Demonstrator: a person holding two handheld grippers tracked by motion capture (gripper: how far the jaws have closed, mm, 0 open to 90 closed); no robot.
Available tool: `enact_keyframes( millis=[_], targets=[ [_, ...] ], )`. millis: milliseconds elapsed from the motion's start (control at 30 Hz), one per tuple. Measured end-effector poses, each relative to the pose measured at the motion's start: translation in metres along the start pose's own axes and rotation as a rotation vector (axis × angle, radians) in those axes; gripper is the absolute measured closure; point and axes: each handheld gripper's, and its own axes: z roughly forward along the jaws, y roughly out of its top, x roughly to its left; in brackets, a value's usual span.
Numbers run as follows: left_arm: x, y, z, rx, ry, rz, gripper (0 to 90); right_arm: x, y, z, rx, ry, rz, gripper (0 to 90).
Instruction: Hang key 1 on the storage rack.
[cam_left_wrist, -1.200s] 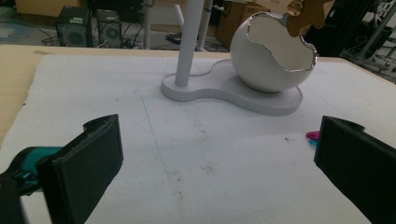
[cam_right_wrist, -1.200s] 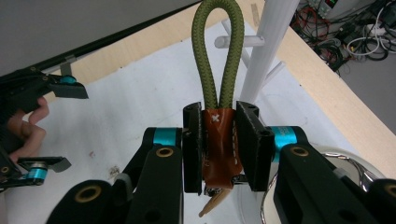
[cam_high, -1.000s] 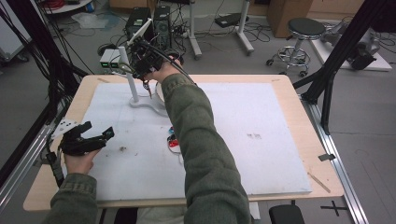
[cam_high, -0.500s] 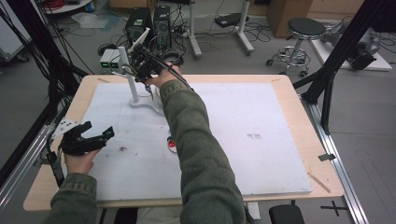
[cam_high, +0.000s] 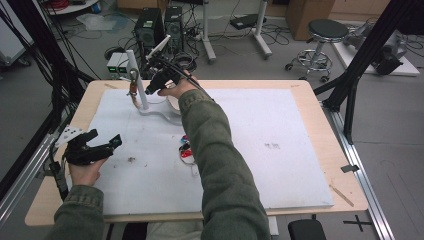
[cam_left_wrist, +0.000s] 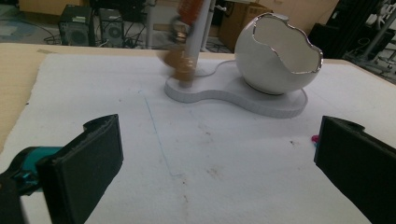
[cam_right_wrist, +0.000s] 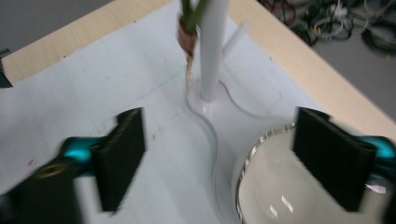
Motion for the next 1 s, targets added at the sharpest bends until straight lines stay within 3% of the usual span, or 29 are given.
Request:
enact_keyframes(
  millis=[33,167,267,600,767,1000],
  targets=[
    [0.0,0.0,0.001,0.002,0.001,0.001,1.7,-0.003,-0.007,-0.005,0.011,0.024,0.026,0.6],
    [0.0,0.0,0.002,0.001,0.001,-0.006,1.7,-0.009,-0.022,-0.021,-0.02,0.032,0.05,0.6],
    [-0.001,0.0,0.002,0.002,-0.004,-0.004,1.7,-0.012,-0.029,-0.029,-0.031,0.025,0.039,0.6],
    [0.0,0.0,0.002,0.004,-0.004,-0.009,1.7,-0.03,-0.069,-0.059,-0.107,0.021,0.092,0.6],
    [-0.001,0.0,0.002,0.006,-0.004,-0.004,1.7,-0.039,-0.087,-0.071,-0.118,0.003,0.116,0.6],
    [-0.001,0.0,0.002,-0.002,-0.001,0.007,1.7,-0.047,-0.11,-0.083,-0.134,0.018,0.125,0.7]
  ],
)
